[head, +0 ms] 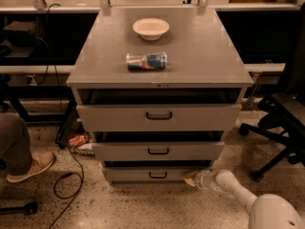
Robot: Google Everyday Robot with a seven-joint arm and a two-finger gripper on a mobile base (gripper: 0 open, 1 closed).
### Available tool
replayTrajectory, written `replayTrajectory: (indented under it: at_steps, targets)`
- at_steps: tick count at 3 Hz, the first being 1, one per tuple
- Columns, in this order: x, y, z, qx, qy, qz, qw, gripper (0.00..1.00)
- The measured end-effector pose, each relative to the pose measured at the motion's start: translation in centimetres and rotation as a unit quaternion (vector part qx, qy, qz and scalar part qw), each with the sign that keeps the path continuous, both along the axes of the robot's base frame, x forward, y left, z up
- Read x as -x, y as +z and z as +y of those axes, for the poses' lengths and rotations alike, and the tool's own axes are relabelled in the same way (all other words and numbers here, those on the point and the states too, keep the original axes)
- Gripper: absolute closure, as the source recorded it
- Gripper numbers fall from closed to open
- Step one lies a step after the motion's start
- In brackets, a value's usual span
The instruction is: Close bottom drawer
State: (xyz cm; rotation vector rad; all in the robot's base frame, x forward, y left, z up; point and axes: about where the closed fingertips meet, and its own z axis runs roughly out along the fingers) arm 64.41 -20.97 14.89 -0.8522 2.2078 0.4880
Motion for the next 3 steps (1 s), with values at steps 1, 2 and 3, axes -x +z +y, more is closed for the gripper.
replayTrajectory:
  at_steps: [1, 2, 3]
  targets:
    - [-0.07, 0.00, -0.09, 0.001, -0.001, 0.000, 1.0000, 1.00]
    - [-0.07, 0.00, -0.09, 0.001, -0.001, 0.000, 1.0000, 1.00]
    - [-0.07, 0.00, -0.09, 0.001, -0.001, 0.000, 1.0000, 1.00]
